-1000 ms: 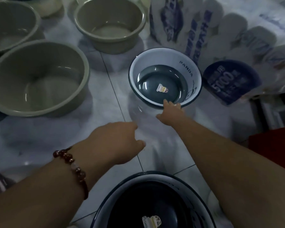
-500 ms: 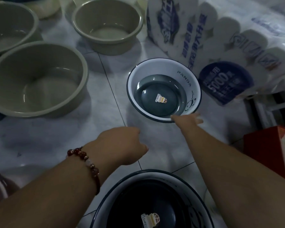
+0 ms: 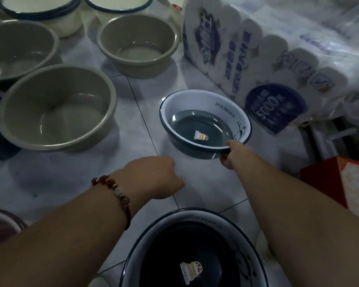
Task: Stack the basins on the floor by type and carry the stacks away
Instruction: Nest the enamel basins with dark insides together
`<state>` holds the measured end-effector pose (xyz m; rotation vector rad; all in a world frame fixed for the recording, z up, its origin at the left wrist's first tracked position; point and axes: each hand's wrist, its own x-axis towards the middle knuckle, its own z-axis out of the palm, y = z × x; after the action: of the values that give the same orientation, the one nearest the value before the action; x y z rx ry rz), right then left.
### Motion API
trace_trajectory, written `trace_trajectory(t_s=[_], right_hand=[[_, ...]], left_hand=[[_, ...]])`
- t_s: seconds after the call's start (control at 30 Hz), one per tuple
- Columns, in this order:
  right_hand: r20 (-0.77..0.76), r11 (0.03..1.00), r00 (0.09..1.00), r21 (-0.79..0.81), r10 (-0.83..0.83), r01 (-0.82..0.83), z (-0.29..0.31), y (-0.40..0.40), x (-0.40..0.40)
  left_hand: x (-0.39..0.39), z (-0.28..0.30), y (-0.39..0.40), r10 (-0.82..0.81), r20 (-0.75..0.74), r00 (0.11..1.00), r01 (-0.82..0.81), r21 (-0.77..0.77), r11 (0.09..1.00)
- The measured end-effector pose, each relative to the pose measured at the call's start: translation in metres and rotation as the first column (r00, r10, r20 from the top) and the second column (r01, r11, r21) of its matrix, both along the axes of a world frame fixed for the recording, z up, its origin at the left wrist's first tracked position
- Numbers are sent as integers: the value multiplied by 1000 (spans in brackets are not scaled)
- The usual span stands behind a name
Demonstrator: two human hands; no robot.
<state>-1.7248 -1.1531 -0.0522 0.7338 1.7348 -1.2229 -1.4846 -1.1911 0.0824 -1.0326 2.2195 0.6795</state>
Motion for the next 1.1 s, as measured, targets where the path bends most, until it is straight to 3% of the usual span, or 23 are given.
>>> trace_trajectory(t_s=[0.2, 0.5, 0.67, 0.77, 0.87, 1.1], right_hand=[[-123, 980, 972, 50, 199, -194, 48, 18, -10], [-300, 967, 923, -1, 242, -254, 132, 88, -8], [-359, 951, 889, -12, 284, -308, 180, 140, -3], [-355, 938, 876, 3, 325, -347, 200, 167, -1], [-338, 921, 865, 13, 372, -390, 207, 191, 5], [-316, 846, 800, 19, 511, -533, 211, 224, 42]], left_hand=[[10, 20, 3, -6, -7, 1000, 6, -12, 1000], [52, 60, 21, 8, -2, 1000, -8, -48, 999], [80, 70, 31, 81, -91, 993, -85, -36, 996], [97, 67, 35, 240, -208, 948, -229, 76, 971], [112, 67, 42, 468, -264, 843, -401, 271, 875], [152, 68, 64, 692, -295, 658, -477, 548, 687]])
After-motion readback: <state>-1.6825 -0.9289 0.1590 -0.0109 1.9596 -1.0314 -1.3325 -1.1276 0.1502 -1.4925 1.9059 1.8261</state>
